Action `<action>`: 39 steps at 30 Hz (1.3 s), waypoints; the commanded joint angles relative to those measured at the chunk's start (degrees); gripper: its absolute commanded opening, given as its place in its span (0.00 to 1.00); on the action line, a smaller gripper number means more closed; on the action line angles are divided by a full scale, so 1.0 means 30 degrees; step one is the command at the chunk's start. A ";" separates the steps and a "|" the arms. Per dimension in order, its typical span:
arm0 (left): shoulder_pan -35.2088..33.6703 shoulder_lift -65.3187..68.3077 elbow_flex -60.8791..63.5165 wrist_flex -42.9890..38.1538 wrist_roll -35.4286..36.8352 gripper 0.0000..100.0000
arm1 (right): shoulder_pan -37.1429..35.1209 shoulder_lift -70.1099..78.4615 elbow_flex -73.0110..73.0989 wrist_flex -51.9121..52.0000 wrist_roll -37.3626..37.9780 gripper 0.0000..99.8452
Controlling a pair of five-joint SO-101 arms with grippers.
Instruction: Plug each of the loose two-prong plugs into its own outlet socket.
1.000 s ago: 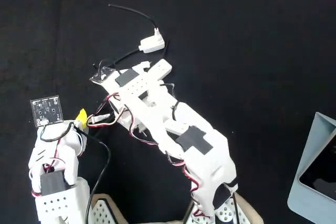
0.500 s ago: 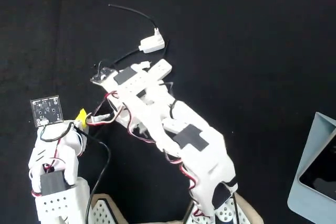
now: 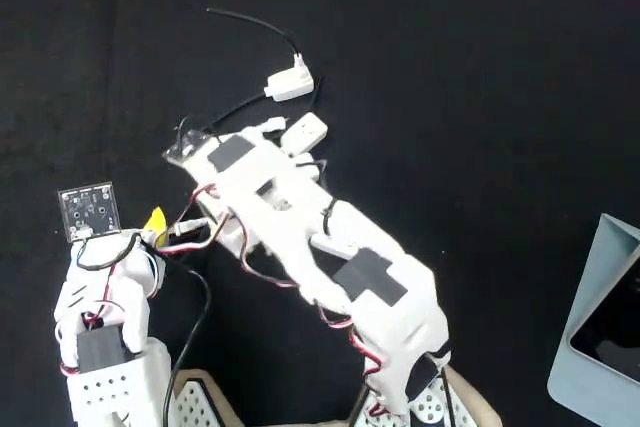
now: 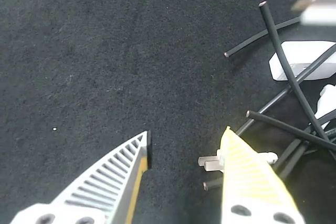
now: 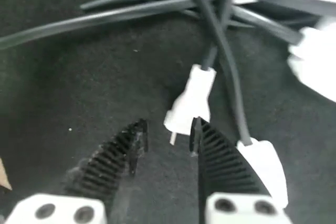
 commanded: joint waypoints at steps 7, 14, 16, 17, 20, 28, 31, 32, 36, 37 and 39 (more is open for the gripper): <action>0.0103 -0.0147 -0.0132 -0.0410 -0.0293 0.22 | 0.0996 -0.0982 0.2037 -0.2960 -0.0029 0.14; 0.0103 -0.0147 -0.0132 -0.0410 -0.0293 0.22 | 0.1788 -0.0952 0.2095 -0.2842 0.0000 0.13; 0.0103 -0.0147 -0.0132 -0.0410 -0.0293 0.22 | 0.1788 -0.0952 0.2095 -0.2872 0.0000 0.13; 0.0103 -0.0147 -0.0132 -0.0410 -0.0293 0.22 | 0.1817 -0.0835 0.2095 -0.2872 0.0000 0.13; 0.0103 -0.0147 -0.0132 -0.0410 -0.0293 0.22 | 0.1817 -0.0132 0.1978 -0.2930 0.0000 0.13; 0.0103 -0.0147 -0.0132 -0.0381 -0.0293 0.22 | 0.1788 0.0718 0.0923 -0.2110 0.0029 0.13; 0.0103 -0.0147 -0.0132 -0.0410 -0.0293 0.22 | 0.1670 -0.0015 -0.0161 -0.1084 0.0000 0.14; 0.0103 -0.0147 -0.0132 -0.0410 -0.0293 0.22 | 0.1670 -0.0308 -0.0542 -0.0733 -0.0029 0.14; 0.0103 -0.0147 -0.0132 -0.0381 -0.0293 0.22 | 0.1377 -0.1421 -0.1099 0.0410 -0.0147 0.14; 0.0103 -0.0147 -0.0132 -0.0381 -0.0293 0.22 | 0.1201 -0.1568 -0.1070 0.0615 -0.0147 0.14; 0.0103 -0.0147 -0.0132 -0.0381 -0.0293 0.22 | 0.0762 -0.1802 -0.0659 0.0615 -0.0176 0.14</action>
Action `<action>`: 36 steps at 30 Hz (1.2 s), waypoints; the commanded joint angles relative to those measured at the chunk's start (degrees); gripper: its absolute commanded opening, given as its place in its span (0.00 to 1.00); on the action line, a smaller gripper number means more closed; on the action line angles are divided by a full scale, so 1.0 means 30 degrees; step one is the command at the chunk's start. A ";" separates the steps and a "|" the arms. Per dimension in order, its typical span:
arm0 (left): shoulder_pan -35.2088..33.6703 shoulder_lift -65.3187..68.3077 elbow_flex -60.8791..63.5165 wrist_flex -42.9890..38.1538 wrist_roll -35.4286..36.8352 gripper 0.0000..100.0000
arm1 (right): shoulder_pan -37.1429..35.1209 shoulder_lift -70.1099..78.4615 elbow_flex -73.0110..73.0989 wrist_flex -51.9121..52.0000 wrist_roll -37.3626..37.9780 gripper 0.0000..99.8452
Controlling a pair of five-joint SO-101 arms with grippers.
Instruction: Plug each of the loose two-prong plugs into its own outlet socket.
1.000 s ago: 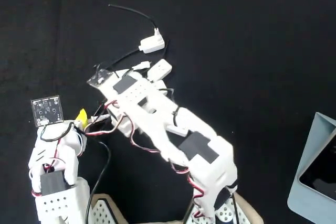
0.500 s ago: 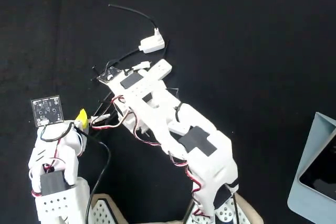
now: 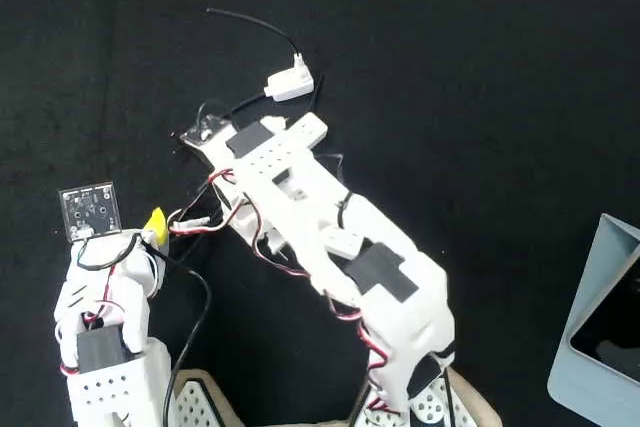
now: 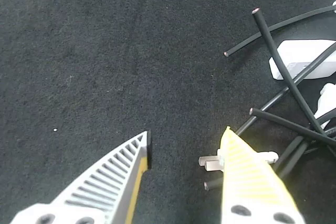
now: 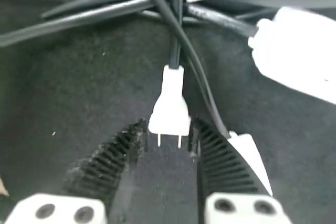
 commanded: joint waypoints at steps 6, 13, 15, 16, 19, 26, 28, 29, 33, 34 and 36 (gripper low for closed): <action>0.0103 -0.0147 -0.0132 -0.0381 -0.0117 0.22 | -0.1114 -0.1158 0.1919 -0.2169 -0.0176 0.14; 0.0103 -0.0147 -0.0132 -0.0352 -0.0117 0.22 | 0.0381 -0.1128 0.3912 -0.4806 0.0000 0.13; 0.0103 -0.0147 -0.0132 -0.0352 -0.0117 0.22 | 0.0967 -0.1128 0.3912 -0.4806 0.0000 0.13; 0.0103 -0.0147 -0.0132 -0.0352 -0.0117 0.22 | 0.1143 -0.1128 0.3912 -0.4806 0.0000 0.13; 0.0103 -0.0147 -0.0132 -0.0381 -0.0117 0.22 | 0.1201 -0.1099 0.4029 -0.4777 0.0000 0.13; 0.0103 -0.0147 -0.0132 -0.0381 -0.0117 0.22 | 0.1172 -0.1099 0.4440 -0.5011 0.0996 0.09; 0.0103 -0.0147 -0.0132 -0.0381 -0.0117 0.22 | 0.1172 -0.1099 0.4469 -0.5333 0.1201 0.04; 0.0103 -0.0147 -0.0132 -0.0381 -0.0117 0.22 | 0.1201 -0.1128 0.4498 -0.5333 0.1201 0.01; 0.0103 -0.0147 -0.0132 -0.0381 -0.0117 0.22 | 0.1172 -0.1333 0.4440 -0.5158 0.1201 0.01; 0.0103 -0.0147 -0.0132 -0.0381 -0.0117 0.22 | 0.1143 -0.1509 0.4440 -0.5158 0.1201 0.01; 0.0103 -0.0147 -0.0103 -0.0381 -0.0117 0.22 | 0.1084 -0.2007 0.4557 -0.5128 0.1201 0.01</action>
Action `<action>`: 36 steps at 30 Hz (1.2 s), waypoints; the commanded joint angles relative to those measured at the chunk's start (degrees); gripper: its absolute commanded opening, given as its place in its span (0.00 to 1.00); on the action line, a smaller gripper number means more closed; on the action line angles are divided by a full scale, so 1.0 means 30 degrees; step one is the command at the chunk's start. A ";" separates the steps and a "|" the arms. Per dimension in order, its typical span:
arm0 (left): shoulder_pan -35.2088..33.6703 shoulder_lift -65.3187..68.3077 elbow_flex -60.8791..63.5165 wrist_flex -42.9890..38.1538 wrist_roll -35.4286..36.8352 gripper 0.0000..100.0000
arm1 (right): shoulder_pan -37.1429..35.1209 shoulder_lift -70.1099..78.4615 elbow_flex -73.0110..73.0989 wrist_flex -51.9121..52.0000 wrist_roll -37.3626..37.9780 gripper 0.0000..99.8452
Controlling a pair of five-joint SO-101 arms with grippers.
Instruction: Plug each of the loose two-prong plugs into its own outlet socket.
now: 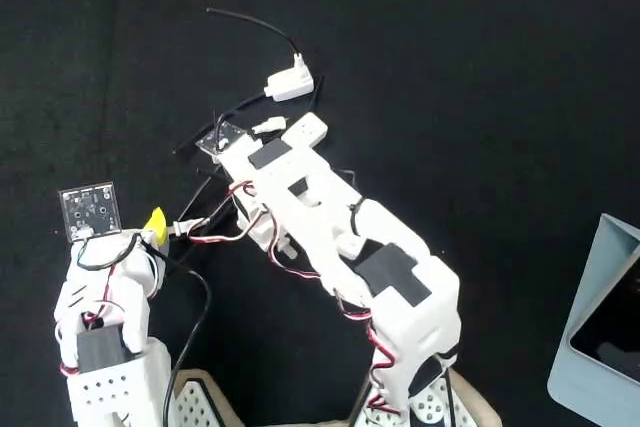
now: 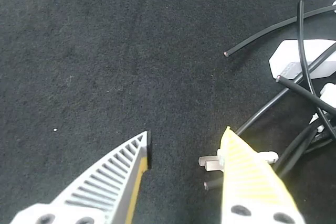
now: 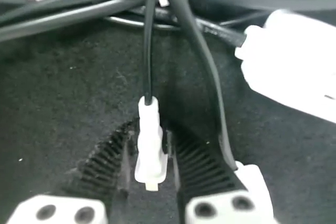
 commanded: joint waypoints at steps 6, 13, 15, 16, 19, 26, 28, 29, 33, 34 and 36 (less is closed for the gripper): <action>0.0103 -0.0147 -0.0103 -0.0381 -0.0117 0.22 | 0.0117 -0.3004 -0.0044 0.1289 -0.0029 0.01; 0.0103 -0.0147 -0.0103 -0.0410 -0.0117 0.22 | -0.0586 -0.5788 0.1421 0.0703 -0.1114 0.01; 0.0103 -0.0147 -0.0103 -0.0469 -0.0029 0.22 | -0.1143 -0.7048 0.2330 0.0059 -0.1700 0.01; 0.0103 -0.0147 -0.0132 -0.0469 0.0000 0.22 | -0.1348 -0.7751 0.2799 -0.0352 -0.1963 0.01; 0.0103 -0.0176 -0.0278 -0.0469 0.0029 0.22 | -0.1670 -1.0154 0.4205 -0.1641 -0.2462 0.01; 0.0103 -0.0205 -0.1861 -0.0762 0.0674 0.22 | -0.1758 -1.5956 0.6755 -0.4132 -0.4073 0.01; 0.0103 -0.0205 -0.2916 -0.0703 0.1875 0.22 | -0.1758 -1.7158 0.7927 -0.5040 -0.4278 0.01; 0.0103 -0.0205 -0.3414 -0.0674 0.2344 0.22 | -0.1758 -1.7744 0.8601 -0.5538 -0.4337 0.01; 0.0132 -0.0205 -0.4410 -0.0733 0.3253 0.22 | -0.1758 -1.9736 1.1062 -0.7150 -0.4337 0.01; 0.0132 -0.0205 -0.4440 -0.0733 0.3370 0.22 | -0.1758 -2.0117 1.1648 -0.7473 -0.4337 0.01; 0.0132 -0.0176 -0.4410 -0.0615 0.3399 0.22 | -0.1758 -2.0615 1.2733 -0.7971 -0.4366 0.01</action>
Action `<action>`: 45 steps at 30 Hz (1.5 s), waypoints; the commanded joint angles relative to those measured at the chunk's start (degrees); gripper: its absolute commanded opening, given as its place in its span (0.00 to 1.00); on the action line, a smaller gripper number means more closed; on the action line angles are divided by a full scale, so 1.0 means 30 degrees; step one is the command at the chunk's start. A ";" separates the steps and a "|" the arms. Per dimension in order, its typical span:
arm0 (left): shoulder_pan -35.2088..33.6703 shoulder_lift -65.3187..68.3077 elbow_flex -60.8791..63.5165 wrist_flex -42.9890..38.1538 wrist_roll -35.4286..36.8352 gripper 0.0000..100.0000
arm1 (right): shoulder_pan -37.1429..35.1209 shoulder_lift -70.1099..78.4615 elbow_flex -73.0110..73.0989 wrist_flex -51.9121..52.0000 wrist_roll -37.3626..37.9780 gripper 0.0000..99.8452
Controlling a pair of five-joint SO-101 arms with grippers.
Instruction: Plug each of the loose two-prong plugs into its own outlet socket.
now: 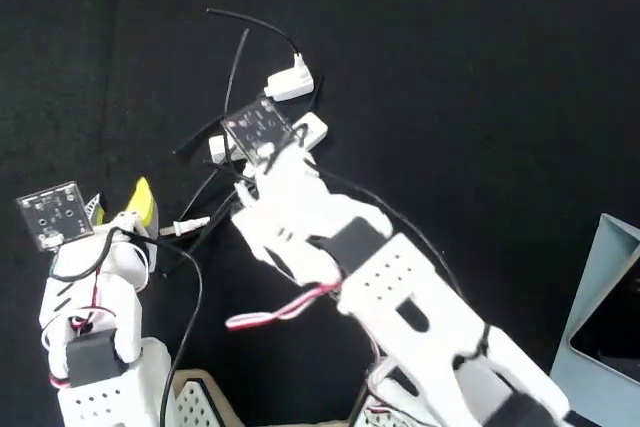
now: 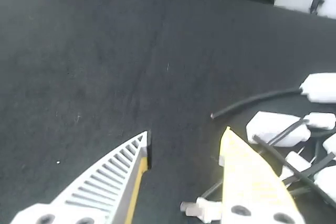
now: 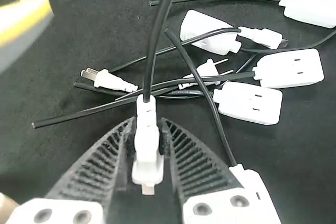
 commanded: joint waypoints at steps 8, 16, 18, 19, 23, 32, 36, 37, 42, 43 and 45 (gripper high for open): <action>0.0103 -0.0176 0.0777 -0.0410 0.0322 0.22 | -0.0264 0.1626 0.1626 0.0322 -0.0205 0.01; -0.0073 -0.0176 0.1509 -0.0293 0.0264 0.22 | -0.0264 0.7722 -0.1363 0.1700 -0.0088 0.01; -0.0073 -0.0176 0.1597 -0.0293 0.0264 0.22 | -0.0264 0.9158 -0.2711 0.2813 -0.0147 0.01; -0.0073 -0.0176 0.1597 -0.0322 0.0264 0.22 | -0.0264 0.9832 -0.3414 0.3341 -0.0176 0.01; -0.0073 -0.0176 0.1597 -0.0293 0.0264 0.22 | -0.0264 1.2147 -0.5670 0.5040 -0.0176 0.03; -0.0103 -0.0176 0.1626 -0.0264 0.0264 0.22 | -0.0264 1.4462 -0.7282 0.6212 -0.0176 0.07; -0.0103 -0.0176 0.1626 -0.0264 0.0264 0.22 | -0.0264 1.4520 -0.7223 0.6271 -0.0147 0.07; -0.0103 -0.0176 0.1626 -0.0264 0.0234 0.22 | -0.0264 1.4579 -0.7223 0.6271 -0.0117 0.06; -0.0103 -0.0176 0.1773 -0.0264 0.0234 0.22 | -0.0234 1.4462 -0.6842 0.6652 -0.0029 0.06; -0.0103 -0.0176 0.1802 -0.0264 0.0234 0.22 | -0.0234 1.4462 -0.6842 0.6886 -0.0029 0.05; -0.0103 -0.0176 0.1802 -0.0264 0.0234 0.22 | -0.0234 1.4432 -0.6901 0.7062 0.0000 0.01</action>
